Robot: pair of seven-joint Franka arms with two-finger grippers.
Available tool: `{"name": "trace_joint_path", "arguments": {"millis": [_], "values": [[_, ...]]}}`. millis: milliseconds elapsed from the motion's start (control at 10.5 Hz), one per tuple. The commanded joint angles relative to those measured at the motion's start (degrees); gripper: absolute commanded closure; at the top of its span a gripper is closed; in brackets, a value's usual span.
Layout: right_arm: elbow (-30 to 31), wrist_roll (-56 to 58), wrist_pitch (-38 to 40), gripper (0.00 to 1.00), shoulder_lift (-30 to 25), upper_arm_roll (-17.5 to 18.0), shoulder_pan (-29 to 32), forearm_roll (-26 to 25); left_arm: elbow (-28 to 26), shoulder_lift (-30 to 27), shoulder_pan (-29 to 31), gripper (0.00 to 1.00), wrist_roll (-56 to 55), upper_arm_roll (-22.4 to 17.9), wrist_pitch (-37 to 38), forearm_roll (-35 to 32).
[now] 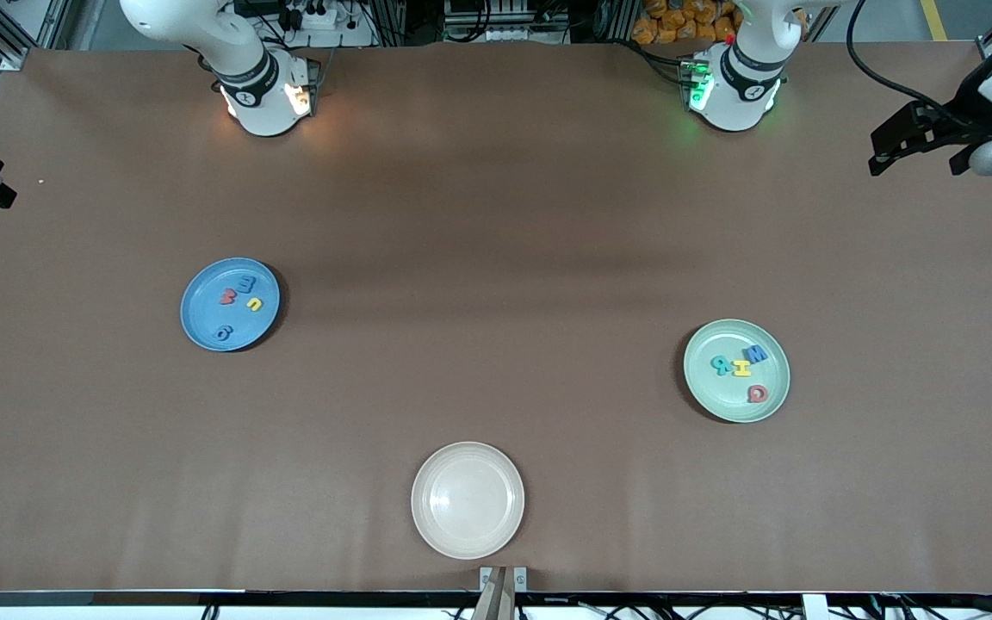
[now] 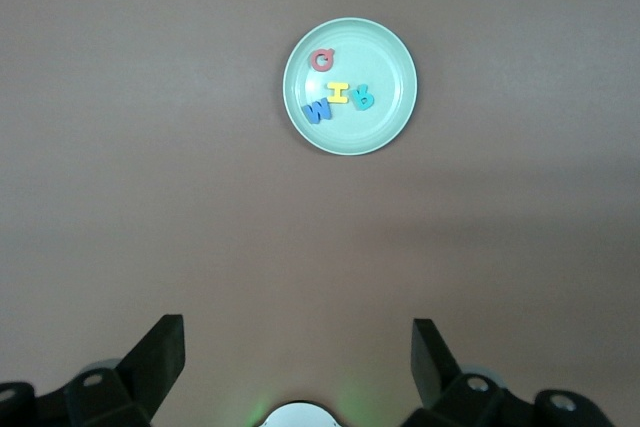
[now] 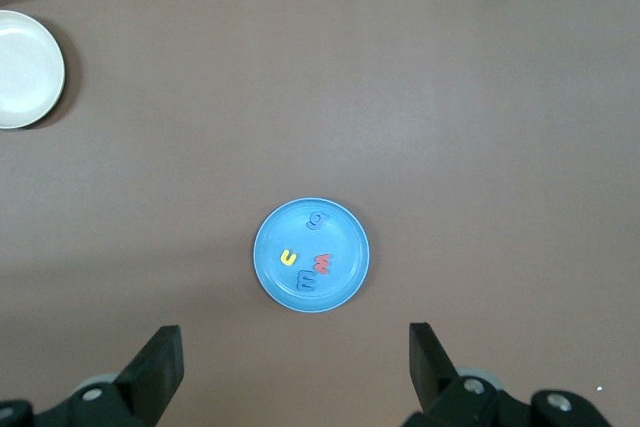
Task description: Sort upper and lower case letters into plates
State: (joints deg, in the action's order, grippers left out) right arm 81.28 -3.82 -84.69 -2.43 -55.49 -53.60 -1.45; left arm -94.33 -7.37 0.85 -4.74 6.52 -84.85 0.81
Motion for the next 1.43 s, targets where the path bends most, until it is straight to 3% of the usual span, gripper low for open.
{"name": "trace_joint_path", "arguments": {"millis": [0, 1332], "values": [[-0.8, 0.0, 0.5, 0.00, 0.4, -0.4, -0.4, 0.3, 4.2, 4.2, -2.3, 0.00, 0.8, -0.8, 0.9, 0.1], [3.0, 2.4, -0.5, 0.00, 3.9, -0.6, 1.5, 2.7, 5.3, 5.6, -4.0, 0.00, 0.6, -1.7, 0.9, -1.9]]}}
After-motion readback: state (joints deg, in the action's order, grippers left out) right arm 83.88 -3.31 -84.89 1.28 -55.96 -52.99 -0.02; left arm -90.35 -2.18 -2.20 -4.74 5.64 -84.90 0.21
